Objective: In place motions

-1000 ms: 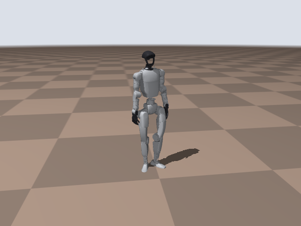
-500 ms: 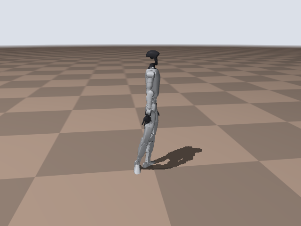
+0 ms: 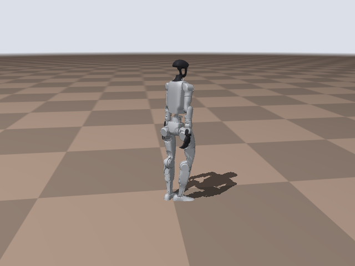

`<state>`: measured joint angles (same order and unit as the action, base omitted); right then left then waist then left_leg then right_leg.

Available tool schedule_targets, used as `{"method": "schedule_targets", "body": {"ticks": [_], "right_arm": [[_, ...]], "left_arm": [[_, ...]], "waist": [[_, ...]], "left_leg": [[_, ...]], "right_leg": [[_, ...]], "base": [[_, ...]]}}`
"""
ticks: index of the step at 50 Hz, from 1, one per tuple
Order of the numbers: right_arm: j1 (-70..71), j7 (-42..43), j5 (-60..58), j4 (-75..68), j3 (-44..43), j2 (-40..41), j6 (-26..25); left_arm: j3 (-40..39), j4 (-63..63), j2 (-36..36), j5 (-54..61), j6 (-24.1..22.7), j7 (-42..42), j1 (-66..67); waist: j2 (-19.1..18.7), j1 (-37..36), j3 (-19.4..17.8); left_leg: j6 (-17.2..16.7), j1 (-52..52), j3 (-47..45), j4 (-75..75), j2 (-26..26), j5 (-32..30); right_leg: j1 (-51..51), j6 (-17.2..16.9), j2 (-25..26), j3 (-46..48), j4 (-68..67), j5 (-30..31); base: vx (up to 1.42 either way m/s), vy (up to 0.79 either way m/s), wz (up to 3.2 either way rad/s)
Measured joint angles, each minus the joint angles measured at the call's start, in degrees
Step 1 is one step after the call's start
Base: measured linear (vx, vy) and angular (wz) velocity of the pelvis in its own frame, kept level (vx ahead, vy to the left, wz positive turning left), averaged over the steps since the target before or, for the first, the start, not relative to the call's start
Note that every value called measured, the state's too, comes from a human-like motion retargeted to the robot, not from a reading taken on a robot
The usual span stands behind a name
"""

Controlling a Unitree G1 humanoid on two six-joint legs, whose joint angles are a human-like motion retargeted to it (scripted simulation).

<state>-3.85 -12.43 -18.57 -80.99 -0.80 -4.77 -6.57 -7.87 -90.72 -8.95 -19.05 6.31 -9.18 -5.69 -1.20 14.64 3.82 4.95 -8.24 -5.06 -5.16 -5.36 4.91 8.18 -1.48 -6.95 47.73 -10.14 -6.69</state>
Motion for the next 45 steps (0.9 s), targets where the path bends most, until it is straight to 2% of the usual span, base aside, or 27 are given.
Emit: {"method": "schedule_targets", "body": {"ticks": [2, 5, 7, 10, 12, 14, 16, 18, 22, 25, 28, 32, 35, 38, 40, 42, 45], "right_arm": [[-0.1, 0.4, -0.6, -1.0, -1.3, 0.0, -0.5], [-0.5, 1.2, -1.9, -1.7, -1.0, 0.0, -1.0], [-0.3, 0.8, -3.8, -1.9, -0.2, -0.3, -1.2], [0.1, 0.8, -6.3, -1.7, 0.4, -0.5, -1.9], [0.2, 0.9, -7.5, -1.1, 0.6, -0.7, -1.8], [0.2, 0.9, -8.7, -0.4, 0.7, -0.8, -1.6], [0.2, 0.7, -9.6, 0.2, 0.8, -1.1, -1.5], [0.7, 0.5, -9.7, 0.5, 0.8, -1.4, -1.8], [2.4, -0.6, -7.8, 1.1, 0.8, -2.1, -1.8], [4.3, -1.0, -3.7, 1.3, 2.4, -2.0, -0.8], [5.3, -0.6, 2.6, 0.8, 1.0, -1.4, 0.6], [5.4, -3.4, 8.9, -1.6, -1.4, -2.6, 0.5], [4.9, -3.0, 9.9, -2.9, -3.2, -4.2, -0.4], [4.7, 1.0, 10.1, -3.8, -4.4, -5.8, -0.1], [4.5, 3.1, 10.4, -4.4, -5.1, -6.5, 0.0], [4.6, 4.8, 11.0, -5.8, -6.1, -7.0, -0.1], [4.3, 5.8, 12.4, -8.8, -7.8, -7.4, -0.3]], "left_arm": [[-0.4, -0.1, 1.3, -0.7, 0.2, 0.0, 0.3], [-0.3, 0.4, 2.7, 0.1, -0.5, 0.1, 1.5], [-0.2, 0.7, 3.3, 0.3, -1.1, -0.3, 2.4], [0.5, 1.1, 4.1, -0.9, -1.5, 0.1, 3.6], [1.4, 1.0, 4.5, -1.7, -1.6, 0.8, 4.1], [2.0, 0.8, 4.9, -1.7, -1.6, 1.3, 4.2], [2.0, 0.7, 5.0, -1.0, -1.5, 1.8, 4.2], [2.6, 0.4, 4.8, -0.8, -1.3, 2.3, 3.5], [4.4, 0.6, 3.6, -2.2, -0.7, 2.0, 2.2], [2.7, 0.4, 2.0, -2.1, -0.7, 1.3, 1.0], [1.7, -0.7, 0.3, -1.4, -0.6, 1.9, -0.6], [-0.4, -2.2, 0.1, -1.4, 0.0, 4.2, -0.8], [-0.1, -2.7, 0.6, -0.5, -0.9, 4.3, 0.3], [-0.2, -3.1, 1.1, -0.9, -1.1, 3.6, 0.6], [-0.1, -3.4, 1.5, -1.8, -0.8, 3.2, 0.5], [-0.1, -3.3, 1.6, -2.9, -0.3, 2.4, 0.1], [0.3, -2.4, 1.7, -3.7, -0.1, 1.8, -0.4]], "waist": [[1.4, -1.6, 0.3], [2.0, -1.2, 0.9], [2.1, -0.6, 1.3], [1.8, 1.2, 2.4], [1.6, 2.0, 2.7], [1.2, 3.1, 3.0], [0.8, 3.0, 3.0], [0.4, 1.7, 2.5], [-2.1, 6.7, 2.2], [-0.9, 4.2, 3.0], [-3.1, 8.0, 0.9], [-3.9, 4.3, 1.0], [-5.1, 2.1, 2.5], [-7.1, 1.6, 3.5], [-8.3, 2.7, 3.7], [-9.1, 3.6, 3.7], [-8.8, 3.8, 3.7]], "left_leg": [[0.1, 0.1, 0.6, -2.1, -1.5, 1.0], [0.0, 0.3, 2.2, -4.2, -1.8, 1.9], [-0.2, 0.8, 1.9, -5.2, -1.8, 2.4], [0.4, 0.3, 4.8, -7.0, -2.4, 2.3], [1.4, -0.4, 12.5, -8.7, -4.1, 1.8], [1.1, -0.6, 23.8, -9.7, -6.4, 1.0], [-1.2, -0.2, 32.5, -10.3, -7.7, 0.1], [-4.0, -0.8, 33.7, -10.7, -6.7, 0.5], [0.7, -0.5, 21.5, -6.4, -2.8, 3.8], [-0.3, -0.4, 5.6, -2.2, -1.0, 4.2], [-1.6, 0.2, -3.0, -1.1, 3.0, 5.3], [-3.5, 3.1, -20.6, 0.9, 6.5, 7.2], [-5.9, 4.5, -33.4, 1.0, 9.1, 8.6], [-8.0, 5.8, -45.0, 1.3, 10.7, 9.9], [-9.3, 6.7, -49.4, 1.6, 11.1, 10.6], [-10.4, 7.4, -52.7, 1.9, 10.9, 11.0], [-12.2, 9.6, -58.3, 2.6, 9.4, 11.4]], "right_leg": [[1.7, -1.3, 0.8, -10.2, 0.3, 1.1], [-1.7, -1.3, -0.1, -1.2, 3.4, 1.5], [-0.8, -2.1, 0.1, -5.8, 2.7, 1.7], [-0.4, -2.7, -0.8, -5.8, 2.7, 2.7], [0.7, -2.7, -1.0, -8.4, 2.2, 3.6], [2.1, -2.7, -1.0, -10.5, 1.7, 4.5], [4.0, -2.5, -0.8, -14.4, 1.0, 5.7], [6.7, -2.0, 0.1, -19.8, 0.2, 7.5], [11.8, -1.0, 1.7, -26.8, 0.1, 11.2], [16.6, 1.3, 5.5, -38.2, -1.4, 9.6], [16.1, 4.9, 2.6, -22.6, -2.5, 4.3], [11.7, 7.9, 0.4, -2.0, -2.5, -3.7], [8.6, 7.8, -1.1, 10.7, -3.1, -7.3], [5.7, 6.8, -1.0, 22.0, -3.1, -8.3], [3.6, 5.4, 0.0, 28.6, -2.2, -8.1], [3.1, 5.2, 1.3, 31.2, -0.7, -5.8], [5.1, 7.7, 2.3, 24.2, 0.4, -0.8]], "base": [[0.01, -0.04, 0.41], [0.01, -0.05, 0.48], [0.00, 0.04, -0.19], [0.00, 0.13, -0.59], [-0.01, 0.18, -1.08], [-0.03, 0.21, -1.45], [-0.04, 0.26, -2.34], [-0.09, 0.36, -3.08], [-0.21, 0.42, -2.53], [-0.33, 0.61, -4.72], [-0.40, 0.77, -3.18], [-0.16, 0.69, -4.02], [-0.14, 0.64, -3.88], [-0.29, 0.64, -3.39], [-0.30, 0.53, -2.70], [-0.28, 0.47, -2.45], [-0.30, 0.41, -2.30]]}}
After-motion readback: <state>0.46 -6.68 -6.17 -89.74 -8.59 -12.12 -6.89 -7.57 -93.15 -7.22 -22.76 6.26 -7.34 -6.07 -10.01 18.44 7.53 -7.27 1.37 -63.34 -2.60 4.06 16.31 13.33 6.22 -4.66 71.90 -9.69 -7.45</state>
